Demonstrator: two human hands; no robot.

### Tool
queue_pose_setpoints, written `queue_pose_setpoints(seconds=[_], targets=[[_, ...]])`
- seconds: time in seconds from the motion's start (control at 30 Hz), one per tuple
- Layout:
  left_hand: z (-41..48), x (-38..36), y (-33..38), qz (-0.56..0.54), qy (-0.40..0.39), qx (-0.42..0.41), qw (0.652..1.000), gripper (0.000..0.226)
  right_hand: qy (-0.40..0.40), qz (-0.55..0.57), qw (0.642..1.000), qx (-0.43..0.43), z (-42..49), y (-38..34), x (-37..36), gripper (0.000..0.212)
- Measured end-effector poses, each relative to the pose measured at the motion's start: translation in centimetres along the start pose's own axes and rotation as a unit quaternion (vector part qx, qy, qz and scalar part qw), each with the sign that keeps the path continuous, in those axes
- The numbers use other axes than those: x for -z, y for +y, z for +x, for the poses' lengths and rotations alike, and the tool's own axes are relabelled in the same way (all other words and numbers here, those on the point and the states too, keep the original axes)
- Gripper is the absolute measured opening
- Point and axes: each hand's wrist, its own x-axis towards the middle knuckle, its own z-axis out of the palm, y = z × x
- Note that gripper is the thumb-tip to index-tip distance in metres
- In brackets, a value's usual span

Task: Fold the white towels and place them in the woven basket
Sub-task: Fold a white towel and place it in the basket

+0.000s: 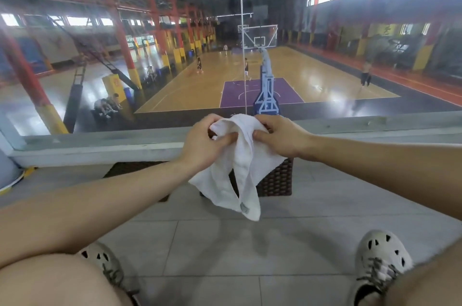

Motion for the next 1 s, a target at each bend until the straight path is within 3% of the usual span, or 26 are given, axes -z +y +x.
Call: queue_pose_setpoints(seconds=[0.03, 0.17, 0.3, 0.37, 0.43, 0.5, 0.57, 0.6, 0.67, 0.7, 0.73, 0.77, 0.87, 0.93, 1.0], targets=[[0.3, -0.1, 0.3, -0.001, 0.008, -0.004, 1.000, 0.024, 0.003, -0.001, 1.000, -0.004, -0.3, 0.0, 0.1, 0.019], [1.5, 0.0, 2.1, 0.003, 0.042, -0.027, 0.999, 0.052, 0.046, -0.032, 0.997, -0.044, -1.4, 0.4, 0.9, 0.041], [2.8, 0.0, 3.6, 0.007, 0.078, -0.024, 0.997, 0.037, 0.085, -0.061, 0.988, -0.110, -1.7, 1.8, 2.0, 0.043], [3.3, 0.3, 4.2, -0.011, 0.120, 0.003, 0.993, 0.034, 0.043, -0.146, 0.975, -0.164, -1.7, 3.2, 3.1, 0.029], [3.7, 0.5, 4.4, -0.031, 0.146, 0.024, 0.988, 0.039, -0.048, -0.270, 0.937, -0.215, -2.3, 4.1, 4.0, 0.017], [4.1, 0.3, 4.3, -0.022, 0.150, 0.040, 0.988, 0.036, -0.080, -0.342, 0.910, -0.222, -3.3, 3.8, 4.3, 0.023], [4.1, -0.1, 3.8, -0.012, 0.128, 0.043, 0.991, 0.031, -0.006, -0.274, 0.948, -0.160, -3.8, 2.9, 3.7, 0.027], [4.0, -0.4, 3.6, -0.012, 0.114, 0.038, 0.993, 0.033, 0.024, -0.194, 0.972, -0.128, -3.8, 2.6, 3.2, 0.040], [3.8, -0.8, 3.4, -0.020, 0.090, 0.027, 0.995, 0.036, 0.003, -0.046, 0.993, -0.109, -3.1, 1.4, 1.7, 0.094], [3.7, -0.9, 3.5, -0.024, 0.078, 0.020, 0.996, 0.035, -0.011, -0.022, 0.994, -0.102, -2.8, 0.7, 0.6, 0.116], [3.5, -1.0, 3.7, -0.030, 0.061, 0.012, 0.998, 0.033, -0.019, -0.009, 0.996, -0.089, -2.3, 0.6, -0.6, 0.124], [3.3, -1.1, 3.9, -0.039, 0.039, 0.003, 0.998, 0.033, -0.025, 0.002, 0.997, -0.071, -2.0, 0.4, -1.5, 0.117], [2.8, -1.1, 4.3, -0.037, 0.004, -0.041, 0.998, 0.046, 0.027, 0.023, 0.998, -0.044, -1.0, -0.4, -1.8, 0.047], [2.7, -0.6, 4.3, -0.044, 0.004, -0.029, 0.999, 0.047, 0.094, 0.033, 0.993, -0.068, -0.4, -0.8, -0.7, 0.039], [2.6, 0.2, 3.9, -0.101, -0.041, 0.042, 0.993, 0.038, 0.152, 0.070, 0.984, -0.065, -0.1, -1.1, 0.4, 0.037]])
